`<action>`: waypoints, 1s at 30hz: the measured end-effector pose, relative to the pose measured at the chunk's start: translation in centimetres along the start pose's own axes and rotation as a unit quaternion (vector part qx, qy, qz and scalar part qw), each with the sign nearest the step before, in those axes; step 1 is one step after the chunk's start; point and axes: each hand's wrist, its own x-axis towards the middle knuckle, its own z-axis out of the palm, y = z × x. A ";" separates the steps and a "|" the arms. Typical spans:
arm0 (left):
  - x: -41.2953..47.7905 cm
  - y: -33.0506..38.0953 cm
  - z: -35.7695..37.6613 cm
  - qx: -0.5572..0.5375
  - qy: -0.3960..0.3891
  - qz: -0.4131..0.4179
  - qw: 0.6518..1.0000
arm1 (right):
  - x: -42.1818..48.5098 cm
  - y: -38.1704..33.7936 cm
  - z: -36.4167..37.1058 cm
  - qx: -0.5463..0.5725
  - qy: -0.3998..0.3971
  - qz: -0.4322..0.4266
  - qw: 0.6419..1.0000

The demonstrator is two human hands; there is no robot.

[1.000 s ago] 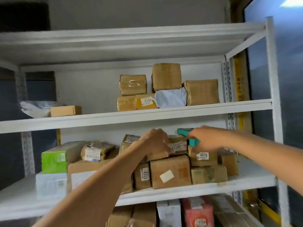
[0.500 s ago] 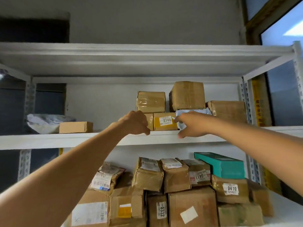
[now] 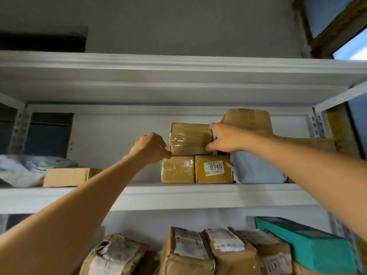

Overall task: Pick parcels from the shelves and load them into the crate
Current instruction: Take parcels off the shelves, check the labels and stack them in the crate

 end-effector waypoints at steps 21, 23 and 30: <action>7.7 0.1 3.6 -0.301 -0.060 -0.003 0.952 | 8.6 -0.3 6.0 0.073 0.097 0.087 0.989; 7.6 -0.1 3.5 -0.315 -0.063 0.006 0.947 | 8.3 -0.7 6.4 0.091 0.126 0.094 0.983; 6.3 -1.5 3.8 -0.417 -0.036 0.036 0.907 | 7.0 -1.9 6.8 0.139 0.230 0.084 0.960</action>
